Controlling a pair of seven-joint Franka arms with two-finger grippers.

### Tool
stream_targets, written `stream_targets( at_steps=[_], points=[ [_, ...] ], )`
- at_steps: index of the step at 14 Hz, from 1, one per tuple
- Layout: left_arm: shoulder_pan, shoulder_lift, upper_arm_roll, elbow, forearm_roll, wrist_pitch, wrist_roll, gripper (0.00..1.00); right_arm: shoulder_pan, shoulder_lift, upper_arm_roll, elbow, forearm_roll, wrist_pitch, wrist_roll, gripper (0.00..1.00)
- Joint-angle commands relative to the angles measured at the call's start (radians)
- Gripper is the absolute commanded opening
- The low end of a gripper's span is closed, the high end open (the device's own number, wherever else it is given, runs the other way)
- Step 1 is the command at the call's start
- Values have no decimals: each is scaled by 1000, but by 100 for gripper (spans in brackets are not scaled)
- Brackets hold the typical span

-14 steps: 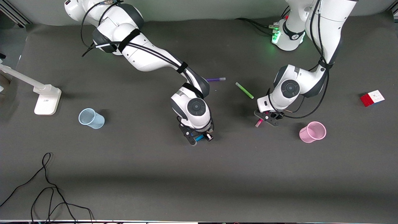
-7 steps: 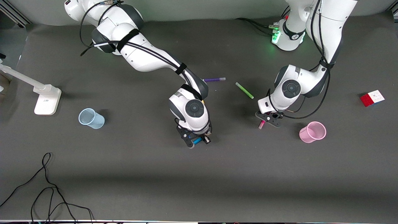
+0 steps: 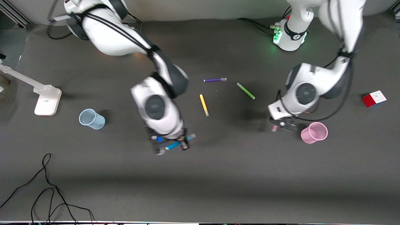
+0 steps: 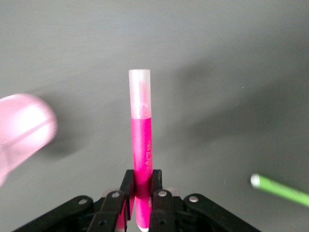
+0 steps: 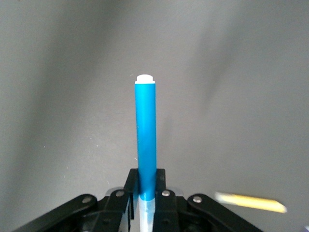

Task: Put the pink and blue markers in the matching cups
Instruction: 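Lift the blue marker toward the blue cup while the left gripper carries pink, then lower the blue marker into the blue cup while the left gripper drops pink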

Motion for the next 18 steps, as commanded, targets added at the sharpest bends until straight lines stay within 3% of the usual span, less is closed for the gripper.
stream_targets(
  at_steps=[1,3,7,13,18],
  points=[
    [71,-6,-4,232,-28,-296,1,0,-160,-149,8,-69,191,-192,-229,0],
    [131,-4,-4,323,-45,-387,0,0,-283,-264,4,-169,294,-311,-415,0],
    [260,-4,-2,385,-57,-446,-18,0,-510,-517,-3,-542,347,-360,-841,0],
    [294,82,-1,406,-14,-469,-12,0,-558,-473,-141,-693,352,-354,-1158,0],
    [274,291,-4,608,25,-636,-17,0,-622,-407,-153,-776,350,-349,-1303,0]
  ],
)
